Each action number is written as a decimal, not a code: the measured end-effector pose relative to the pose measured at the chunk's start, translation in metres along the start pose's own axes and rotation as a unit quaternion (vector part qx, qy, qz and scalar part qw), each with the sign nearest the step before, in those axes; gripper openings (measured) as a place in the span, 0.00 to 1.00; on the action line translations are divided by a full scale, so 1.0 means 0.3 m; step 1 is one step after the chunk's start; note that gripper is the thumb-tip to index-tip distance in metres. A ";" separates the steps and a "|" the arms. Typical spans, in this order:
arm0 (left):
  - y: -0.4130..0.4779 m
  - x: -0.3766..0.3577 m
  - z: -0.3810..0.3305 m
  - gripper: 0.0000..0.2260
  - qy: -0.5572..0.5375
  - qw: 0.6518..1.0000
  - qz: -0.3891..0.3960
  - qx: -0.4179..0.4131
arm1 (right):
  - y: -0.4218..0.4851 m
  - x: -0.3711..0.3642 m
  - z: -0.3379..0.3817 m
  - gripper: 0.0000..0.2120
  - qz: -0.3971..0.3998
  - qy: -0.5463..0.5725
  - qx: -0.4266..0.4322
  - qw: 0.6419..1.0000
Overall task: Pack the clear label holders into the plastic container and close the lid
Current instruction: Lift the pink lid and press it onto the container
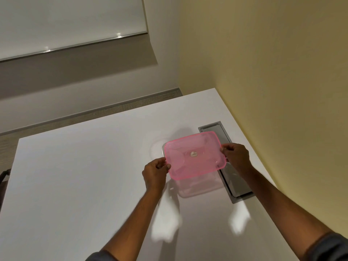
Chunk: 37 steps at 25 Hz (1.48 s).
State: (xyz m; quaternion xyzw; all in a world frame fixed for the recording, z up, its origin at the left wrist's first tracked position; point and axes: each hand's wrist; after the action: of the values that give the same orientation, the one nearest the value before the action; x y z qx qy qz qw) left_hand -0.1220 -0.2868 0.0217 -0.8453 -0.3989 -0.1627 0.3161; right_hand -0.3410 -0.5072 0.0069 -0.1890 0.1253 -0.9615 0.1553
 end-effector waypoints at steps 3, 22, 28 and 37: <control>0.025 -0.027 0.010 0.14 0.011 1.000 -0.014 0.007 | 0.027 -0.047 0.002 0.11 -0.007 -0.060 0.020 0.998; 0.260 -0.124 -0.025 0.17 0.095 0.995 -0.020 -0.009 | 0.092 -0.109 -0.053 0.09 -0.013 -0.091 0.014 0.996; 0.307 -0.163 -0.027 0.12 0.121 0.991 -0.054 0.016 | 0.103 -0.113 -0.060 0.08 -0.017 -0.079 0.026 0.996; 0.251 -0.253 -0.025 0.24 0.235 0.966 -0.111 0.002 | 0.129 -0.130 -0.047 0.13 0.018 -0.088 0.012 0.996</control>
State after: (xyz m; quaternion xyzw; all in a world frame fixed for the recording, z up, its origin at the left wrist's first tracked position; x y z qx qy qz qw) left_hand -0.1116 -0.3715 -0.0430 -0.7331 -0.4051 -0.3898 0.3828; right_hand -0.3026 -0.5268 -0.0299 -0.2684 0.1027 -0.9398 0.1851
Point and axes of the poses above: each hand's wrist, its own y-axis towards the middle knuckle, its own x-axis out of the back of the hand, z = x × y, and after that the axes turned 15 degrees about y, right-handed
